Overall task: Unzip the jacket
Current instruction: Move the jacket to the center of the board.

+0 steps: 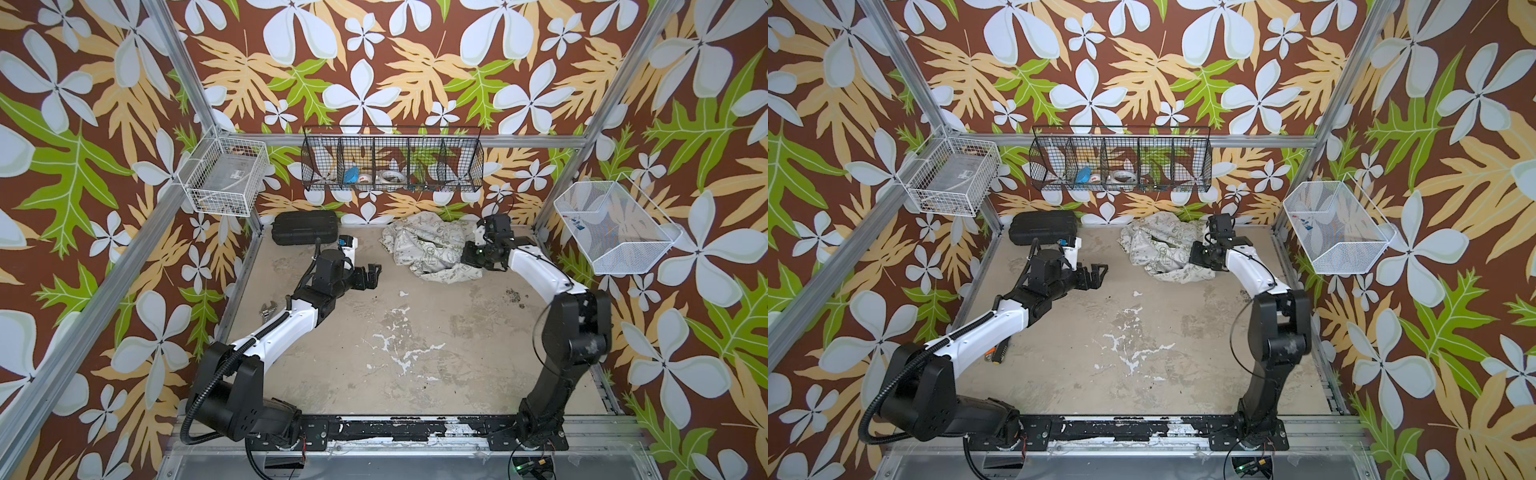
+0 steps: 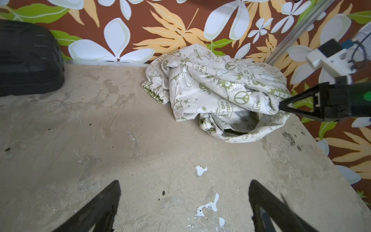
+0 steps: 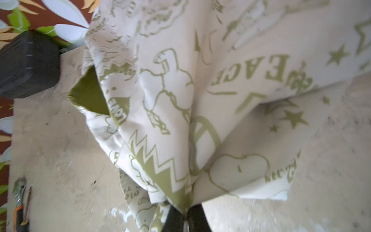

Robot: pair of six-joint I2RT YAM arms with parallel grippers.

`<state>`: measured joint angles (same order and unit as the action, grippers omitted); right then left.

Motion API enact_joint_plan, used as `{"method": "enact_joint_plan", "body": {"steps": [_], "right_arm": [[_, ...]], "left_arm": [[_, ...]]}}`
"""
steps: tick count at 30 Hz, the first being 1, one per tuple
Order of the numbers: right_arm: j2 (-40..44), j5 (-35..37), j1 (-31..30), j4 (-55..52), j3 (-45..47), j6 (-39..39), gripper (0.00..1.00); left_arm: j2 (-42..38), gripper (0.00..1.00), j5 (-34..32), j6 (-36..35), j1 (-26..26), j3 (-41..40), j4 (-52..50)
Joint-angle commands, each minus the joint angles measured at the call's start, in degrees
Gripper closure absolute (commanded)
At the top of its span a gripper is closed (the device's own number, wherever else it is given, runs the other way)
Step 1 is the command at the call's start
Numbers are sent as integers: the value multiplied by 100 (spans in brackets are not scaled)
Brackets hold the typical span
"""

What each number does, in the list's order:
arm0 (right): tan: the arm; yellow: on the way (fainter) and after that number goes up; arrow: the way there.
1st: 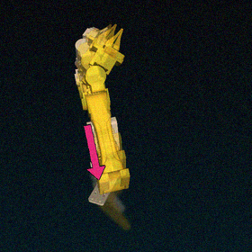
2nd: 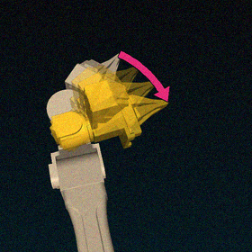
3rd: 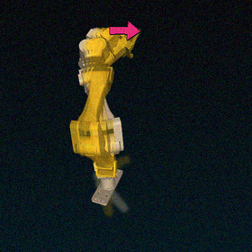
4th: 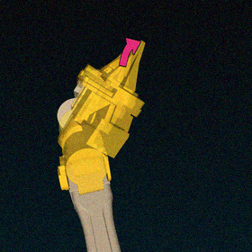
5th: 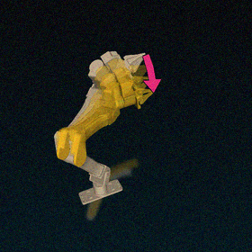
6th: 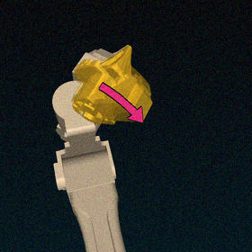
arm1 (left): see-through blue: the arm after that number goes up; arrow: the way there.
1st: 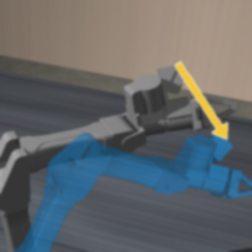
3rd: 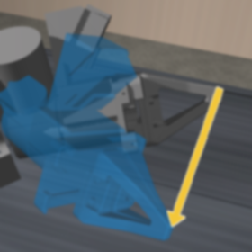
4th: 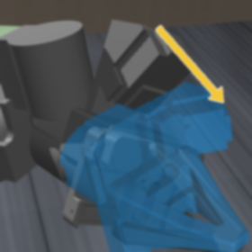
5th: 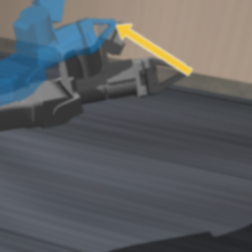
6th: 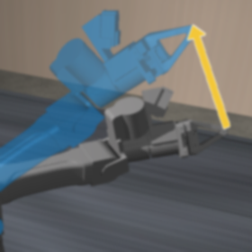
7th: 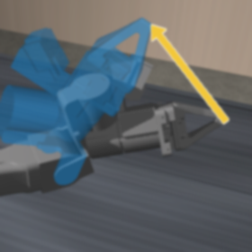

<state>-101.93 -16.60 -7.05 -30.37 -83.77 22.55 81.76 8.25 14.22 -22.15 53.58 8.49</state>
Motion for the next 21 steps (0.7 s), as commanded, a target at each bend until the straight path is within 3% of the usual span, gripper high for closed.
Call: {"method": "enact_joint_plan", "body": {"steps": [1,6,7,8,9,10,15,21], "right_arm": [[907,-390,-29,-610,676,-285,100],[2504,-734,-47,-1272,1684,-257,100],[2796,-796,-55,-1363,1828,-179,90],[3048,-824,-47,-1446,1932,-51,65],[3237,-833,-52,-1534,1960,43,47],[3409,-888,-51,-1617,1944,163,41],[3767,-496,-42,-2369,1299,529,27],[4030,89,-34,-2843,1237,685,17]], "left_arm": [[33,0,436,-575,-74,204,233],[-187,0,1226,-1582,-256,266,146],[-265,0,1441,-1849,-343,218,90],[-354,0,1650,-2119,-469,156,40],[-428,0,1705,-2325,-601,87,6],[-490,0,1723,-2470,-769,14,-29],[-301,0,1555,-2384,-1416,116,-145],[884,0,1060,-1863,-1833,1248,-680]]}}
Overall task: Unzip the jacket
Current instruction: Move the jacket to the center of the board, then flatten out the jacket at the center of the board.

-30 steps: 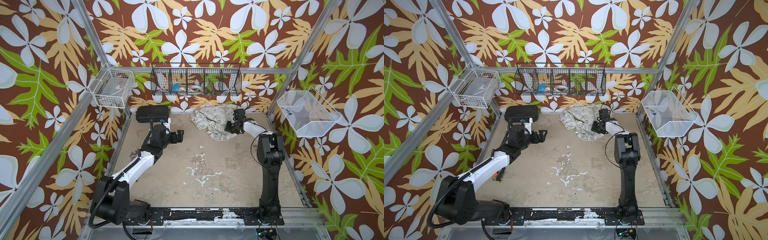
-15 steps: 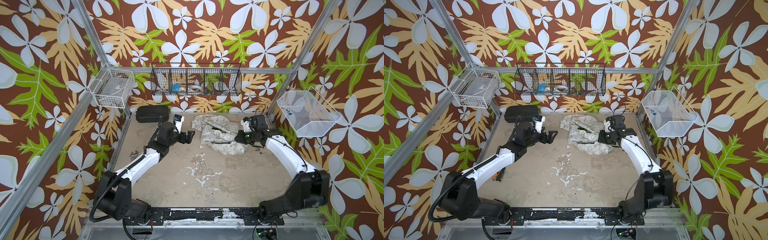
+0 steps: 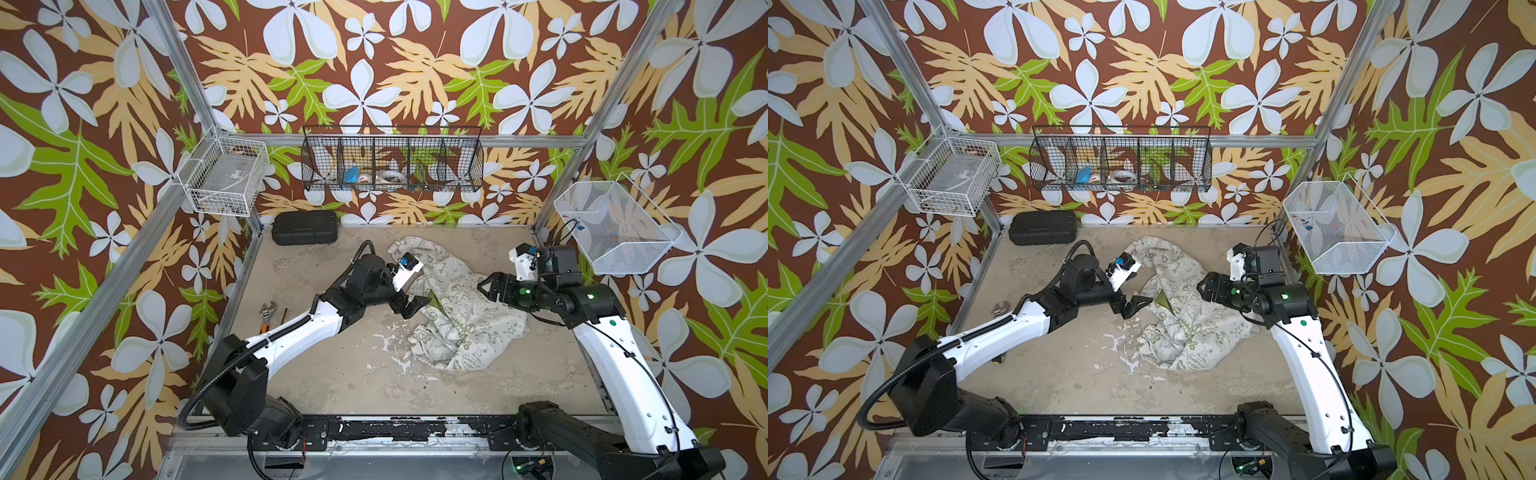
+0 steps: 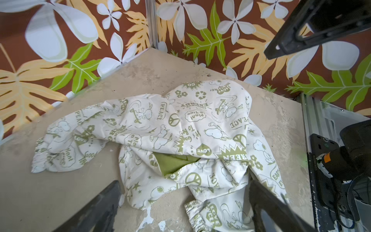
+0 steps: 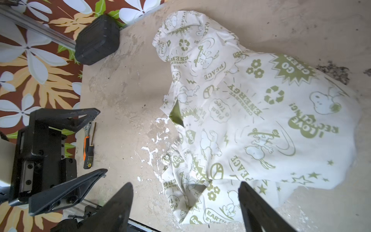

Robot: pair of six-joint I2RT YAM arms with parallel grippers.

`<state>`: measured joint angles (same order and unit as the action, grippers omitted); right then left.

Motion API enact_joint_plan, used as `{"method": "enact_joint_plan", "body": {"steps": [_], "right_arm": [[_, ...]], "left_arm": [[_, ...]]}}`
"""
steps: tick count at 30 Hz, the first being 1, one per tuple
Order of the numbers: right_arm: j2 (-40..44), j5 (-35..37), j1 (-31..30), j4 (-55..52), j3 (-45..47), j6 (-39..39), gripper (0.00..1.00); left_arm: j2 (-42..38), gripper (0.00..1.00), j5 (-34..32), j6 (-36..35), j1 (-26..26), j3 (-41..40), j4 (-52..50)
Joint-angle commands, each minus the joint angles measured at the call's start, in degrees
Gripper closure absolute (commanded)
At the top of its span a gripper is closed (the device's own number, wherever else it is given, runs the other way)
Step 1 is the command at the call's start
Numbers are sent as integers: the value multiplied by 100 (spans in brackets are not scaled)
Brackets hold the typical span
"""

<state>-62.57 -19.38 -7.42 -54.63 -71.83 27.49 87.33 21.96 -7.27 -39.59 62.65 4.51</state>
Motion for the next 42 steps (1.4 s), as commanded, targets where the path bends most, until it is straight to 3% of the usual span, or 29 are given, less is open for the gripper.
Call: {"method": "enact_joint_plan", "body": {"steps": [1,7,16,19,26,32,34,37,40,42], "right_arm": [[180,422,21,-402,117,240,16],[475,492,177,-228,193,352,13],[370,566,417,-298,-63,114,15],[341,580,423,-262,-57,90,16],[269,489,423,-106,158,89,18],[225,443,423,-37,201,-9,19],[141,459,426,20,117,-109,18],[-318,419,425,87,-279,-390,17],[-1012,322,428,193,-819,-643,16],[-1452,157,426,315,-1153,-777,15]], "left_arm": [[611,0,-412,447,-137,602,-419],[2145,0,-994,1422,-528,2320,-1239],[3341,3,-1608,2882,-760,3677,-2101],[3434,4,-1782,3321,-760,3840,-2235],[3684,11,-1505,4521,-760,3965,-2296],[4004,22,-1531,4847,-753,4398,-2558],[4055,21,-1471,4860,-758,4565,-2496],[3761,2,-2148,4546,-760,4628,-2519],[2977,0,-3206,4072,-643,3963,-2224],[2369,0,-3499,4147,-374,3312,-2118]]}}
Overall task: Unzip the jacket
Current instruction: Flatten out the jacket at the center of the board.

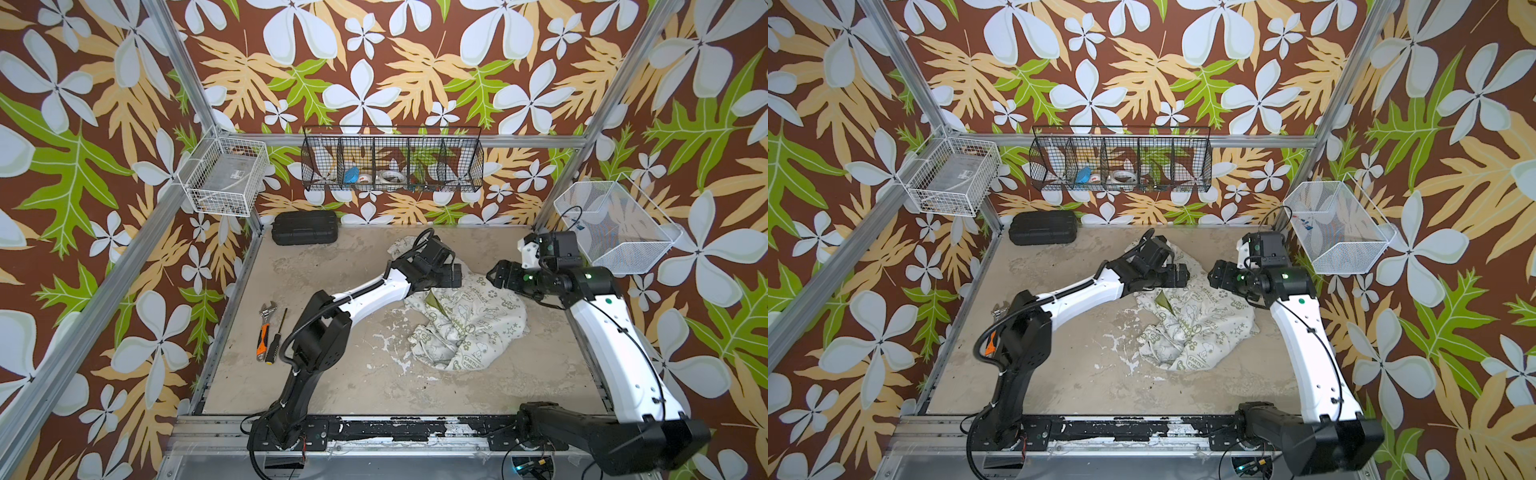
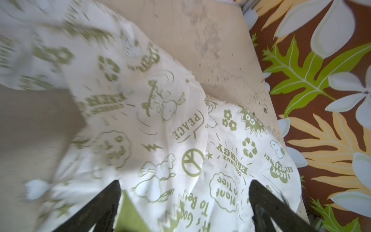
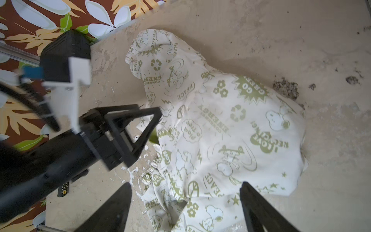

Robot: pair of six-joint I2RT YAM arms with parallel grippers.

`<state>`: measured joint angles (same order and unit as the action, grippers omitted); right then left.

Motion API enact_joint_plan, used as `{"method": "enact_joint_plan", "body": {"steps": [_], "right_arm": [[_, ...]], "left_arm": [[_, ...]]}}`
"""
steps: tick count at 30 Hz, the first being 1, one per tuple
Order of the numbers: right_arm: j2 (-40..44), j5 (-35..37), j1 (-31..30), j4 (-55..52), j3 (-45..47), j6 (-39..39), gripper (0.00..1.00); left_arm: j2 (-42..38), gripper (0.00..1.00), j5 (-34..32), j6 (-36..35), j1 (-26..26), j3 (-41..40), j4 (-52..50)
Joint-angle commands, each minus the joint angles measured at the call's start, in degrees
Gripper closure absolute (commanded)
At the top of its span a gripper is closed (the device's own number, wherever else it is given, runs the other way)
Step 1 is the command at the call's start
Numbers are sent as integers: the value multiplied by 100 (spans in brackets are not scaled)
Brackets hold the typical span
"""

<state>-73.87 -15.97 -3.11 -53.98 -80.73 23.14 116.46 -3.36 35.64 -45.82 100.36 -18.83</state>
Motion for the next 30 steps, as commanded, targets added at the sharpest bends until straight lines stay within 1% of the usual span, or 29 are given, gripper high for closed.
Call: {"method": "enact_joint_plan", "body": {"steps": [1,3,5,7,8,11,14,18,25,27,30], "right_arm": [[-567,-248,-6,292,-475,-401,15],[-1032,-400,-37,331,-849,-509,17],[-1483,-434,-182,361,-1202,-618,17],[-1915,-379,-387,396,-1477,-698,17],[-2121,-321,-517,406,-1619,-714,16],[-2723,-21,-876,361,-2011,-773,16],[-3332,279,-1154,321,-2380,-825,16],[-4282,575,-1403,147,-3168,-946,16],[-6019,1074,-1663,-371,-5047,-1113,17],[-6393,1152,-1693,-436,-5350,-1144,18],[-6756,1303,-1720,-383,-5435,-1166,21]], "left_arm": [[-830,0,-978,-6,434,-792,206],[-1306,0,-983,324,765,-1379,100],[-1716,0,-948,473,979,-1971,-19],[-1981,0,-875,523,997,-2418,-11],[-2074,0,-715,587,993,-2606,27],[-2204,0,-324,969,992,-3047,97],[-2301,2,-65,1290,992,-3417,306],[-2325,3,45,1439,987,-3591,430],[-2265,3,147,1376,994,-3593,501],[-2213,3,234,1382,996,-3594,510],[-2082,3,398,1406,988,-3598,523]]}}
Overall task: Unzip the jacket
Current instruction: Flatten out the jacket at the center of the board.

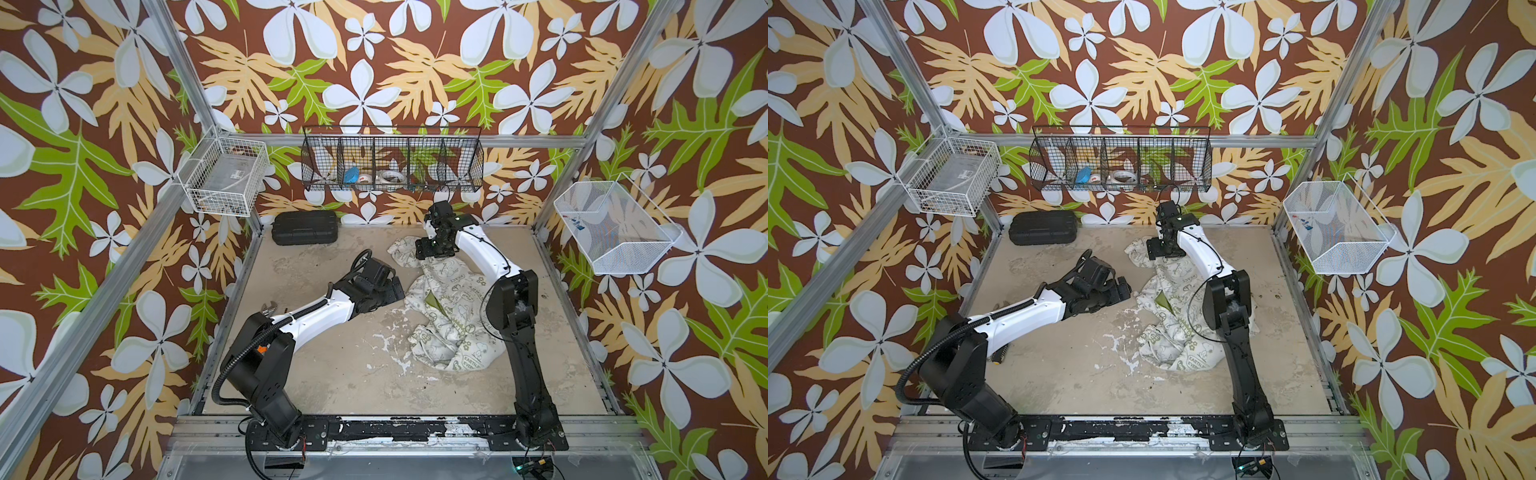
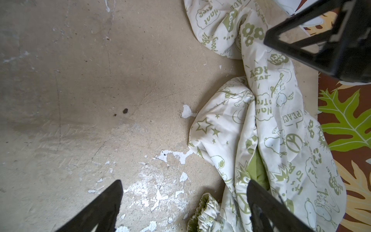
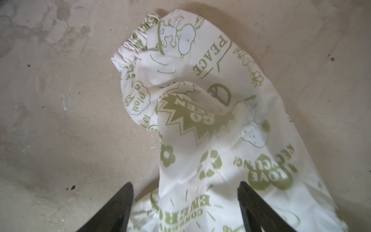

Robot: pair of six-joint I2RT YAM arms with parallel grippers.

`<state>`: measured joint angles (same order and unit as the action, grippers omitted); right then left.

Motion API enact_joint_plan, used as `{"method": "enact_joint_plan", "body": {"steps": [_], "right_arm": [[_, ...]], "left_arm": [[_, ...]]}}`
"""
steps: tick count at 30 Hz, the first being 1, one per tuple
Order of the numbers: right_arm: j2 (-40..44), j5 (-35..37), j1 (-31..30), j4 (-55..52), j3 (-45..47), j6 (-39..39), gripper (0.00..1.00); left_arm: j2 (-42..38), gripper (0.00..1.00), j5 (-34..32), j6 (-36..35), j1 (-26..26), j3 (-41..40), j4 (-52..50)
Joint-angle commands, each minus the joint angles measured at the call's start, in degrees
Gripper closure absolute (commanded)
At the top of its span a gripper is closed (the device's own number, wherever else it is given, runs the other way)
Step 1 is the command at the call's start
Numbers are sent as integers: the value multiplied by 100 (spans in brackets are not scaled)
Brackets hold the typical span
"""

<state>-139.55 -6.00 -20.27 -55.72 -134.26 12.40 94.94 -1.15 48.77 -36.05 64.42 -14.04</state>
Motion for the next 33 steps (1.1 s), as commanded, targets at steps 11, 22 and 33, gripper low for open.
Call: {"method": "enact_joint_plan", "body": {"steps": [11,22,33], "right_arm": [[-275,170,202,-431,-951,165,100],[2415,-519,1213,71,251,391,100],[6533,497,1252,138,3788,1312,100]], "left_arm": [[288,4,4,-4,19,288,153],[569,2,71,-72,20,886,420],[575,0,439,94,-129,870,79]]}}
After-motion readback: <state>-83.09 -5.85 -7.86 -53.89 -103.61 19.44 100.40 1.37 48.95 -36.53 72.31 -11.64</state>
